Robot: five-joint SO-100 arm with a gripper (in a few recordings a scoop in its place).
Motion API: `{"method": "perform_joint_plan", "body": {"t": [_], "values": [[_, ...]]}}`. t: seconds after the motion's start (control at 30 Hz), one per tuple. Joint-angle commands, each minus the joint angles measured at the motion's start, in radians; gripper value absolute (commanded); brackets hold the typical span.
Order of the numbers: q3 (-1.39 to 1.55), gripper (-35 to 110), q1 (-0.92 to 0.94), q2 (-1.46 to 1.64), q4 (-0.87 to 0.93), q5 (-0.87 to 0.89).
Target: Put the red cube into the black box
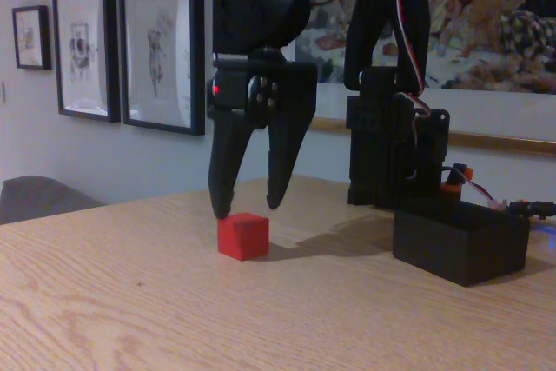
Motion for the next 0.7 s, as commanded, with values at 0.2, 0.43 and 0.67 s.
{"method": "perform_joint_plan", "body": {"t": [0.2, 0.43, 0.67], "values": [[0.003, 27, -0.021, -0.035, -0.049, -0.006], [-0.002, 26, -0.034, -0.066, -0.067, 0.0], [-0.008, 19, -0.035, -0.061, -0.071, 0.0]]}}
